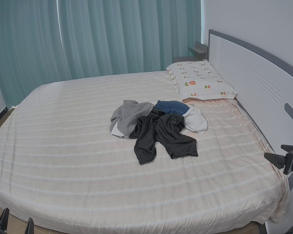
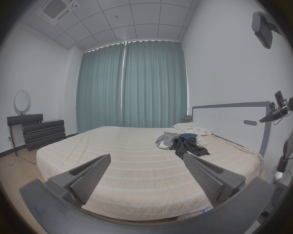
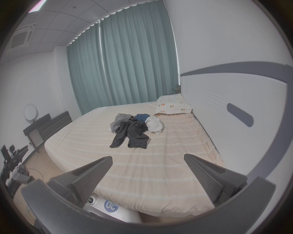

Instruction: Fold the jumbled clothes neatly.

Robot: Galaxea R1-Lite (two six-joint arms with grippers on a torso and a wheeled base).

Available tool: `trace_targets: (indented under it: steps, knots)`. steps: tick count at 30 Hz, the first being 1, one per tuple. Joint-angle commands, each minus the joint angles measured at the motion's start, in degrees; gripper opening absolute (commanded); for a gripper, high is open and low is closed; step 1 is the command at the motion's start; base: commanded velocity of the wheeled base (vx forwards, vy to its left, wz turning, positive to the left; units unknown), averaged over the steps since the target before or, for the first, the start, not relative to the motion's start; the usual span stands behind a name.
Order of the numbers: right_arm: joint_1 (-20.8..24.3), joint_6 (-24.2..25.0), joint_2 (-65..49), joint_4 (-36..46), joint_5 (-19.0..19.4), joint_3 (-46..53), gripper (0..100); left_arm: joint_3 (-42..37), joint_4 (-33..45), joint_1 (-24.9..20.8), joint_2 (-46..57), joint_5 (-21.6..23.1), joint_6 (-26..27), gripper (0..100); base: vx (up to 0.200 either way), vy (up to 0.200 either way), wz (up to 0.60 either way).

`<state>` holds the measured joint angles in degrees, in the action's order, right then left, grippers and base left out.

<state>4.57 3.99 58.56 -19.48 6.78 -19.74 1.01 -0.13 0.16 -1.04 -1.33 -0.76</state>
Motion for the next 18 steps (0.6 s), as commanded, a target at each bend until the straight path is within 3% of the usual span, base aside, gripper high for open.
trace_targets:
  steps: [1, 6, 10, 18]
  knots:
    - [8.70, 10.96, 65.54, -26.75, -8.89, -25.61, 100, -0.92, -0.04, 0.02, 1.04, -0.08, -0.04, 100, 0.000, 0.000, 0.00]
    - [9.75, 12.27, 72.92, -22.00, -9.06, -35.90, 100, -0.92, -0.04, 0.02, 1.04, -0.08, -0.04, 100, 0.000, 0.000, 0.00]
    - [10.37, 17.46, 78.19, -17.17, -9.06, -45.30, 100, -0.92, -0.04, 0.02, 1.04, -0.08, -0.04, 100, 0.000, 0.000, 0.00]
    - [10.99, 21.41, 84.87, -13.74, -9.15, -54.27, 100, -0.92, -0.04, 0.02, 1.04, 0.01, -0.04, 100, 0.000, 0.000, 0.00]
